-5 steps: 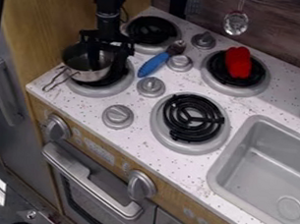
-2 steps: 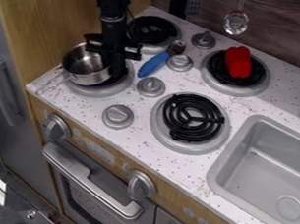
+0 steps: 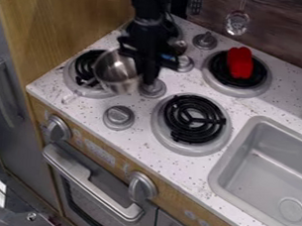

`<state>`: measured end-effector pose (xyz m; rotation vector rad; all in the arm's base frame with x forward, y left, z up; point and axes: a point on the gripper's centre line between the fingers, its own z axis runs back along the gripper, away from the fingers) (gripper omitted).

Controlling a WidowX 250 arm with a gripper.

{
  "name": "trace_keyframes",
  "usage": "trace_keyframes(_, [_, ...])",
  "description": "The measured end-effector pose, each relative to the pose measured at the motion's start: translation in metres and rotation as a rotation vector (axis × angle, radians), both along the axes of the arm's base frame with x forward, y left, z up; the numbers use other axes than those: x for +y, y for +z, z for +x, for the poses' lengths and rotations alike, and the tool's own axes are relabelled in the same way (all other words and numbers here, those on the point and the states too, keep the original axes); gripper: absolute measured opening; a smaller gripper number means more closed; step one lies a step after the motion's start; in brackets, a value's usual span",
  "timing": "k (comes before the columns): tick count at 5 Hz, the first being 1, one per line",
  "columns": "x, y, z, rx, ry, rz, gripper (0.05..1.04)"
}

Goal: Move the silver pot to the bottom right burner

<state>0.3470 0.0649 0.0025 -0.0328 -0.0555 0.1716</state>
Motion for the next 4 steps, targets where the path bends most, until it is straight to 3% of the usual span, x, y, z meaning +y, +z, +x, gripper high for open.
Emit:
trace_keyframes(1, [-0.038,-0.006,-0.017,0.015,-0.005,0.017,0.071])
trace_keyframes(2, [-0.054,-0.016,-0.029,0.040,0.054,0.046,0.071])
trace_keyframes(4, [-0.093,-0.022,-0.015,-0.006,0.048,0.029,0.071])
